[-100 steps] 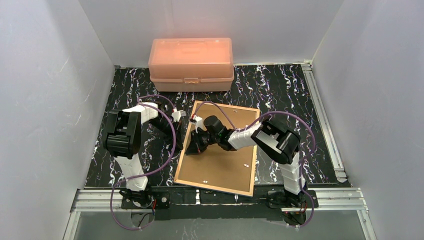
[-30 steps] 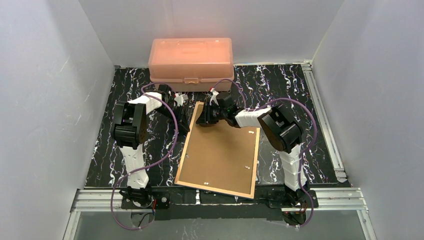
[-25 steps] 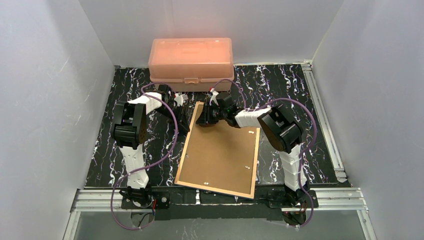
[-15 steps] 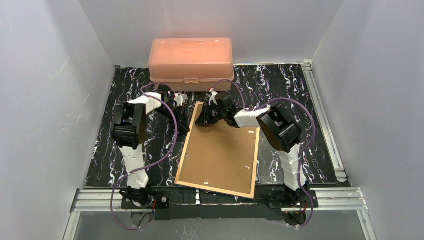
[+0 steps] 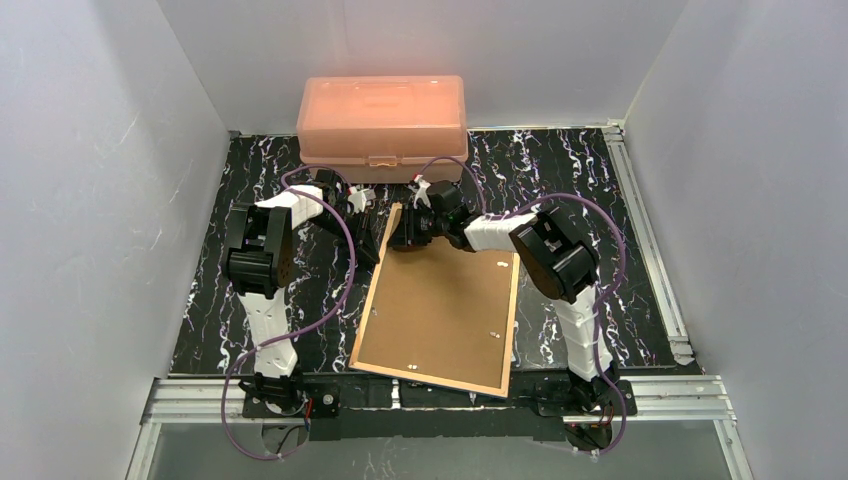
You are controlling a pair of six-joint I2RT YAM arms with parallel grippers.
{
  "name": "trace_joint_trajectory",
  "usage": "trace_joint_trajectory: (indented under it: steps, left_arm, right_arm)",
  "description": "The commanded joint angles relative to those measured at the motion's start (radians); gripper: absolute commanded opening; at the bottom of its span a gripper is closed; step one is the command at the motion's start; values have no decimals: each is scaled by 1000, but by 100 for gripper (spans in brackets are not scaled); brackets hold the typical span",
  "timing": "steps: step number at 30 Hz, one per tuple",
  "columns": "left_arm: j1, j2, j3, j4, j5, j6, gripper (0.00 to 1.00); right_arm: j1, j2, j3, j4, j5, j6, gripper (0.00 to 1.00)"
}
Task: Put the photo into the frame
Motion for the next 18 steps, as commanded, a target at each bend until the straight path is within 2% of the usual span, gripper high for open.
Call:
trace_joint_trajectory:
  steps: [1, 11, 18]
  left_arm:
    - [-25, 27, -30, 13, -56, 38, 1]
    - [-25, 31, -25, 5, -56, 43, 0]
    - [-25, 8, -29, -13, -67, 53, 0]
  right_arm:
    - [15, 42, 39, 1, -9, -27, 28]
    - [16, 62, 52, -10, -62, -53, 26]
    - [-22, -30, 59, 19, -104, -25, 27]
